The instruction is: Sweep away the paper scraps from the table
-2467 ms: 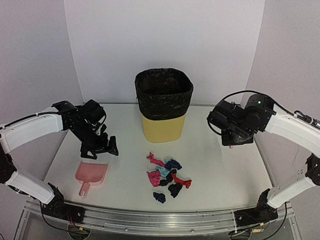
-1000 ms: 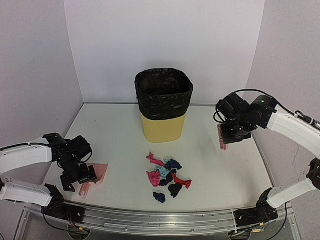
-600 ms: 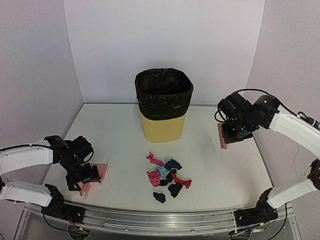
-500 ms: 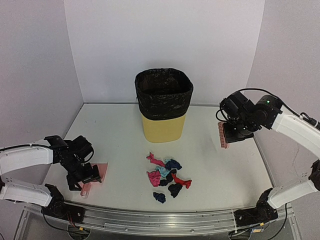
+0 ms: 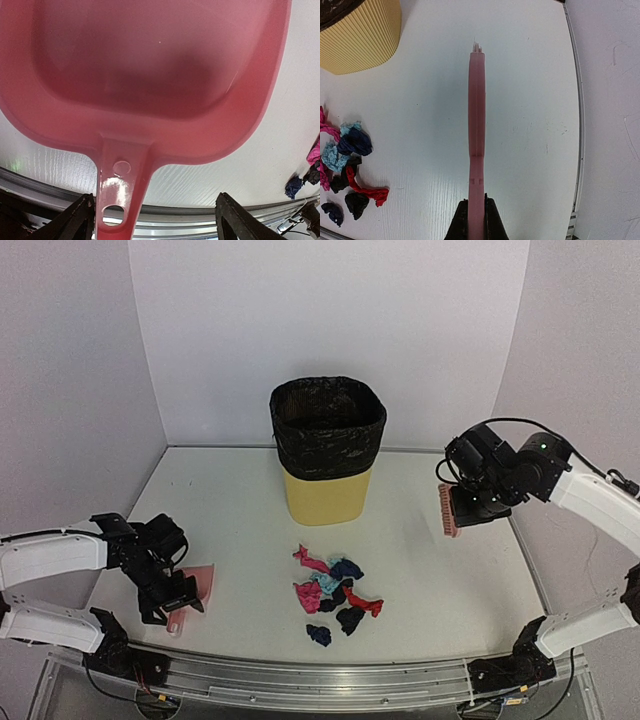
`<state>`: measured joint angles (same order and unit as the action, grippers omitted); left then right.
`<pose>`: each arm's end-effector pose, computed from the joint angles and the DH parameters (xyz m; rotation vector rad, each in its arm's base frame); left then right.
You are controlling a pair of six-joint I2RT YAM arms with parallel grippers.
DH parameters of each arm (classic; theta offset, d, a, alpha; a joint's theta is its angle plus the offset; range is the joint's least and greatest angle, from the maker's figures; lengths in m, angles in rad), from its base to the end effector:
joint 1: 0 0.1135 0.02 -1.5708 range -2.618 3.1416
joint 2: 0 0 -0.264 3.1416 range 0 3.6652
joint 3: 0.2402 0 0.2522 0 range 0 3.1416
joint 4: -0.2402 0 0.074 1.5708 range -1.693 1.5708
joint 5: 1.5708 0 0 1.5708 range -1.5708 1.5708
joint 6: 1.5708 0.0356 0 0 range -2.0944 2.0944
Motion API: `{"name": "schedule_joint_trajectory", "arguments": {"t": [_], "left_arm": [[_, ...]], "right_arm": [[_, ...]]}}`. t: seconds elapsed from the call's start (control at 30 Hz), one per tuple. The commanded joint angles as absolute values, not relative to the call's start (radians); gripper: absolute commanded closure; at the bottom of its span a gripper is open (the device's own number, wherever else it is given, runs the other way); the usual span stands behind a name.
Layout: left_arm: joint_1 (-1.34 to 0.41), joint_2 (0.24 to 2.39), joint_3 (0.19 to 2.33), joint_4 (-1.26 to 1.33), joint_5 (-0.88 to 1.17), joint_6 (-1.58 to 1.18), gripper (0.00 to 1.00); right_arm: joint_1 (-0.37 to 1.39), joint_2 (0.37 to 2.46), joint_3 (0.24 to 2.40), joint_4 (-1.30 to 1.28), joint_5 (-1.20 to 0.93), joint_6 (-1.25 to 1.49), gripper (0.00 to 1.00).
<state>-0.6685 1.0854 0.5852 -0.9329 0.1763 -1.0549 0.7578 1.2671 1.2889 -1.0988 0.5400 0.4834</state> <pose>0.1182 -0.1013 0.1742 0.5727 -3.0253 0.3383 0.1827 0.1477 0.3387 -0.1644 2.4304 -0.1910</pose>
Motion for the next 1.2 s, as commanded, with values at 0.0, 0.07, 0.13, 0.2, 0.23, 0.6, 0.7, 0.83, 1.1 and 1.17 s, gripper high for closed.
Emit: {"name": "schedule_joint_trajectory", "arguments": {"t": [0.0,0.07,0.13,0.2,0.23,0.6,0.7,0.83,1.1,1.17], "left_arm": [[-0.666,1.055,0.574,-0.949,0.224,-1.036,0.23],[-0.666,1.05,0.568,-0.945,0.231,-1.034,0.27],[-0.666,1.058,0.569,-0.942,0.231,-1.031,0.31],[-0.666,1.074,0.575,-0.944,0.231,-1.026,0.35],[-0.666,1.082,0.575,-0.942,0.232,-1.023,0.36],[-0.666,1.128,0.569,-0.91,0.232,-1.008,0.47],[-0.666,1.142,0.578,-0.915,0.222,-1.003,0.53],[-0.666,1.144,0.583,-0.914,0.207,-1.002,0.57],[-0.666,1.17,0.574,-0.895,0.201,-0.99,0.6],[-0.666,1.173,0.573,-0.889,0.198,-0.987,0.62]], "right_arm": [[0.755,1.238,1.281,-1.081,0.548,0.496,1.0],[0.755,1.235,1.275,-1.081,0.55,0.5,1.0],[0.755,1.23,1.267,-1.079,0.553,0.504,1.0],[0.755,1.223,1.261,-1.077,0.555,0.508,1.0],[0.755,1.218,1.259,-1.077,0.554,0.508,1.0],[0.755,1.174,1.25,-1.077,0.552,0.512,1.0],[0.755,1.169,1.249,-1.077,0.555,0.511,1.0],[0.755,1.165,1.249,-1.077,0.553,0.511,1.0],[0.755,1.138,1.246,-1.077,0.552,0.513,1.0],[0.755,1.136,1.248,-1.078,0.551,0.511,1.0]]}}
